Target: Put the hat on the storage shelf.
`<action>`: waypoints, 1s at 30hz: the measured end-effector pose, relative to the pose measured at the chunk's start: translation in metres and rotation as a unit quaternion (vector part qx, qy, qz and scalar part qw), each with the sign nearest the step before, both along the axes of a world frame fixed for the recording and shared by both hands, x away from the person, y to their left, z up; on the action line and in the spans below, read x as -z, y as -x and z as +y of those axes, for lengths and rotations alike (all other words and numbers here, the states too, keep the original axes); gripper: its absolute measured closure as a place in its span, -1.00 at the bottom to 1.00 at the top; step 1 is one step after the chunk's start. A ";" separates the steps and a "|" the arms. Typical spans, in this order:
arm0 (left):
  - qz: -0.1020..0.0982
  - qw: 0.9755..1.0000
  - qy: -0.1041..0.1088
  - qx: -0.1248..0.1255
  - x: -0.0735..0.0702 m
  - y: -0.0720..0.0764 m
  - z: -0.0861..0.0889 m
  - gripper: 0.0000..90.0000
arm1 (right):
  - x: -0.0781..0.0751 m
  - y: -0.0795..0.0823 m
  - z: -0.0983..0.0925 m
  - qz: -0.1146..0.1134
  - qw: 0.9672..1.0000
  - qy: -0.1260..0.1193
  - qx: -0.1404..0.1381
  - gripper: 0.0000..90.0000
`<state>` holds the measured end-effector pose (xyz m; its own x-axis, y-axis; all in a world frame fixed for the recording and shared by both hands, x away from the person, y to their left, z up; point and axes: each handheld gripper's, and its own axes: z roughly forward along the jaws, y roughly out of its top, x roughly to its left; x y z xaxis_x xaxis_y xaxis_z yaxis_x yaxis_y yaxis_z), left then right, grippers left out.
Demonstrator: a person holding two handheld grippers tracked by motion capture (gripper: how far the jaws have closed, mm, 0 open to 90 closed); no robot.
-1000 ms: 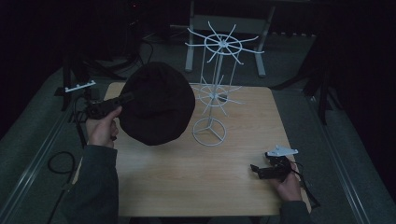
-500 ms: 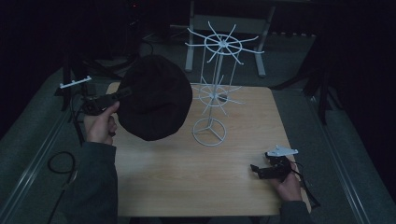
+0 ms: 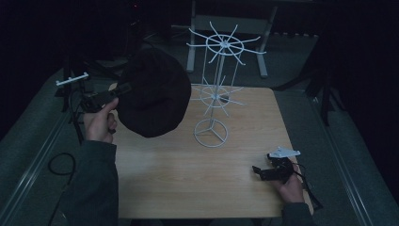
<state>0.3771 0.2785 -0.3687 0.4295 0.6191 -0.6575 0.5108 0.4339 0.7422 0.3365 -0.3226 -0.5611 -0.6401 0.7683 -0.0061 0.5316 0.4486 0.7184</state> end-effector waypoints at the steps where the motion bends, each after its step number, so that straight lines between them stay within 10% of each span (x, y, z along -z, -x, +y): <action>1: 0.000 1.000 0.003 0.000 0.000 0.000 0.000 0.74 | 0.000 0.000 0.000 0.000 1.000 0.000 0.000 -0.74; 30: 0.006 0.999 0.049 -0.011 -0.005 -0.010 -0.001 0.74 | 0.000 0.000 0.000 0.000 1.000 0.000 0.001 -0.74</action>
